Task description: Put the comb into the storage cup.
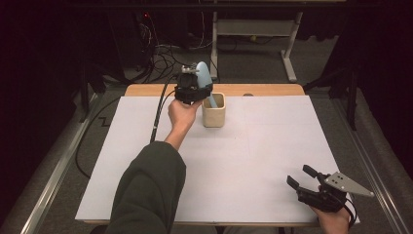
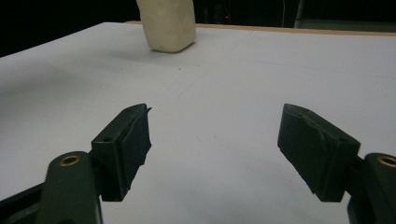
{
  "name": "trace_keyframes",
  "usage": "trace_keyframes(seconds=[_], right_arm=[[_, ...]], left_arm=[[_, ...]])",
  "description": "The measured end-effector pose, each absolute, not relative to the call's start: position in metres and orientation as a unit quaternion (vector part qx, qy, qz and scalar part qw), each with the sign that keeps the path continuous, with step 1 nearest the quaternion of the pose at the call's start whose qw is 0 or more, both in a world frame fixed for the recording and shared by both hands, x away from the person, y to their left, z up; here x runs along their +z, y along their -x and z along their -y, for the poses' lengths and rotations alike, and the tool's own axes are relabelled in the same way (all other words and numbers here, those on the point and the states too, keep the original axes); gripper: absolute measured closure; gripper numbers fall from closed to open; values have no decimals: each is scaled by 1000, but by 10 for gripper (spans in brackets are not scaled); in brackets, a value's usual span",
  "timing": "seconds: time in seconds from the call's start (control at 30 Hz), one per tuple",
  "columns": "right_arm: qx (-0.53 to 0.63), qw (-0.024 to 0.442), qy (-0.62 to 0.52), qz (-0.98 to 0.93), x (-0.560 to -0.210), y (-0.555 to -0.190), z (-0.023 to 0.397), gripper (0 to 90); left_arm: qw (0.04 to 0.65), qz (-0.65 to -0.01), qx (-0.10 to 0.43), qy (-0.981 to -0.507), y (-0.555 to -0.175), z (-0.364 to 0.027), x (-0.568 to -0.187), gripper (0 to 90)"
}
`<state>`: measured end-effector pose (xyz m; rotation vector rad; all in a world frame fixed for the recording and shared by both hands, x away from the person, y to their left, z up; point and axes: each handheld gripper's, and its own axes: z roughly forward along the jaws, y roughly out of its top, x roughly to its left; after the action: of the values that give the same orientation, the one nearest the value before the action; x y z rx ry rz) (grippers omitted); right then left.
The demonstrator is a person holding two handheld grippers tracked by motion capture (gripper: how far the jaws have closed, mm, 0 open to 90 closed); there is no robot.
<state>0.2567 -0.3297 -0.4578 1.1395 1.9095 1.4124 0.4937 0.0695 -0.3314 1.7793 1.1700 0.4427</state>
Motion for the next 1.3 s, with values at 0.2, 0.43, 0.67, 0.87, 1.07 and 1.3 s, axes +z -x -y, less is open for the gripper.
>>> trace_keyframes(seconds=[0.2, 0.43, 0.67, 0.87, 1.07, 1.3], right_arm=[[520, 251, -418, -701, -458, -257, 330, 259], [519, 250, -418, -702, -458, -257, 330, 259], [519, 250, -418, -703, -458, -257, 329, 259], [519, 249, -418, -703, -458, -257, 330, 259], [519, 249, -418, -702, -458, -257, 330, 259], [520, 249, -419, -701, -458, -257, 330, 259]], left_arm=[[465, -478, 178, -723, -494, -67, -337, 518], [464, -486, 172, -721, -495, -70, -345, 514], [459, -483, 174, -725, -494, -68, -349, 512], [454, -481, 174, -730, -495, -64, -352, 507], [448, -478, 175, -735, -495, -62, -355, 505], [440, -475, 173, -742, -495, -61, -357, 496]])
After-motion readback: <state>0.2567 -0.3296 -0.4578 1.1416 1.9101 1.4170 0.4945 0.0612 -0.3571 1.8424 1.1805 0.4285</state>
